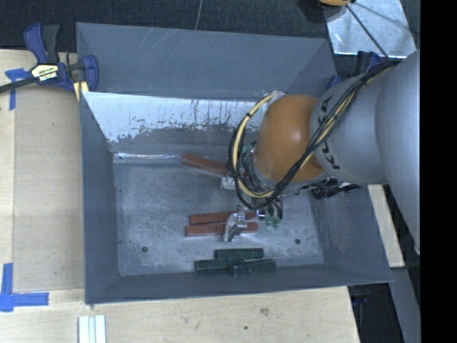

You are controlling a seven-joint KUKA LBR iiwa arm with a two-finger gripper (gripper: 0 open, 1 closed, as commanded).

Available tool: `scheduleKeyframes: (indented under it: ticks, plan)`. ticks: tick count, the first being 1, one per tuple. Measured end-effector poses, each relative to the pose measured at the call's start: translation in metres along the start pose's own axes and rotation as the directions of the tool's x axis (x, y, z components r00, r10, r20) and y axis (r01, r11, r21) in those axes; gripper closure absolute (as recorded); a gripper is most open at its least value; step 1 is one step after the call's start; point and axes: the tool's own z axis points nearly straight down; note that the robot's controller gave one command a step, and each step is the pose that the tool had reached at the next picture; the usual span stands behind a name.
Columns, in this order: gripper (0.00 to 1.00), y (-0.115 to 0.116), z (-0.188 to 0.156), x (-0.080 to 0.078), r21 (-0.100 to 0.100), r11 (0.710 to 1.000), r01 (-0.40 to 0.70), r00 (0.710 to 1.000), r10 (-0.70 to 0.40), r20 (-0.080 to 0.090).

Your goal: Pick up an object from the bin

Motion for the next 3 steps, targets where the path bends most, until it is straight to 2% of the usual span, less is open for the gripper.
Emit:
scheduleKeyframes:
  ticks: [1, 3]
  plan:
    - [1.00, 0.0268, 0.0070, -0.0119, 0.003, 0.999, 0.045, 0.999, -0.045, 0.017]
    - [1.00, 0.0265, 0.0036, -0.0104, 0.003, 0.999, 0.045, 0.999, -0.045, 0.012]
